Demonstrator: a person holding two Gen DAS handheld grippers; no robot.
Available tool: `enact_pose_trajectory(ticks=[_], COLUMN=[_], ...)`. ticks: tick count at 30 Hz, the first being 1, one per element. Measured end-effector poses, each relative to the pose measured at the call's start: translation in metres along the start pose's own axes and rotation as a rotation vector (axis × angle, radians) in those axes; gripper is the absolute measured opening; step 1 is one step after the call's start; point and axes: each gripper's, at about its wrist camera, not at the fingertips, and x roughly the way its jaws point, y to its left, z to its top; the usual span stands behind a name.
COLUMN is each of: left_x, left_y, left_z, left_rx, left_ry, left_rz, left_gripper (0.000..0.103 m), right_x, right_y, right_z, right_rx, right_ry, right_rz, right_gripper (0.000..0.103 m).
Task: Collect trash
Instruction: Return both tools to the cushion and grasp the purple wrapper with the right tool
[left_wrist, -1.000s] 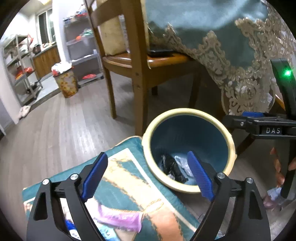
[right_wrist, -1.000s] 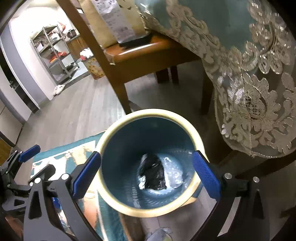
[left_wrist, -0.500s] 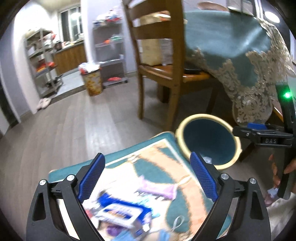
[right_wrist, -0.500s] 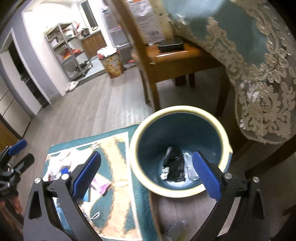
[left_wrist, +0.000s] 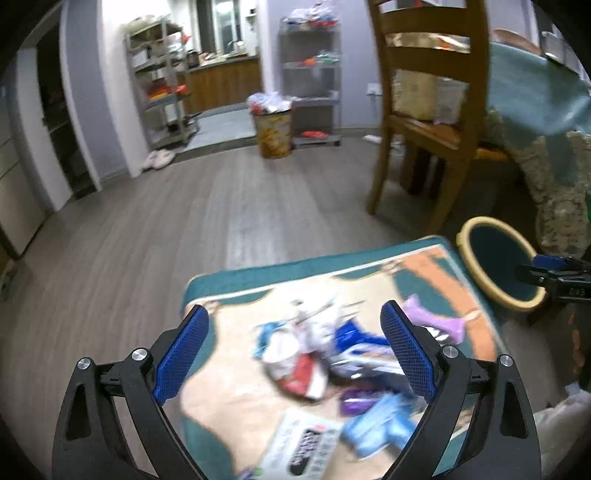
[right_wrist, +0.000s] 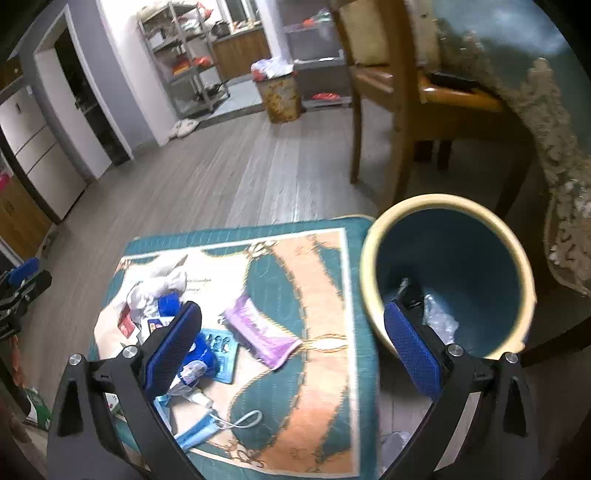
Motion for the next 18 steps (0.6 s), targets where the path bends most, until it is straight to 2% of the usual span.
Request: enact_pose_trajectory(ticks=[11, 15, 18], left_x=[0.051, 0.067, 0.08], left_y=[0.048, 0.053, 0.044], left_z=[-0.031, -0.039, -0.042], left_rx=[-0.078, -0.062, -0.017], left_ry=[0.142, 0.175, 0.203], left_rz=[0.072, 0.076, 0.061], left_gripper=[0.094, 0.094, 0.093], right_x=[0.058, 0.072, 0.084], right_y=[0.026, 0.033, 0.036], right_z=[-0.026, -0.033, -0.037], right_rx=[-0.119, -0.163, -0.177], right_ry=[0.115, 0.145, 0.169], right_rz=[-0.065, -0.08, -0.071], right_gripper=[0.097, 0.097, 0.092])
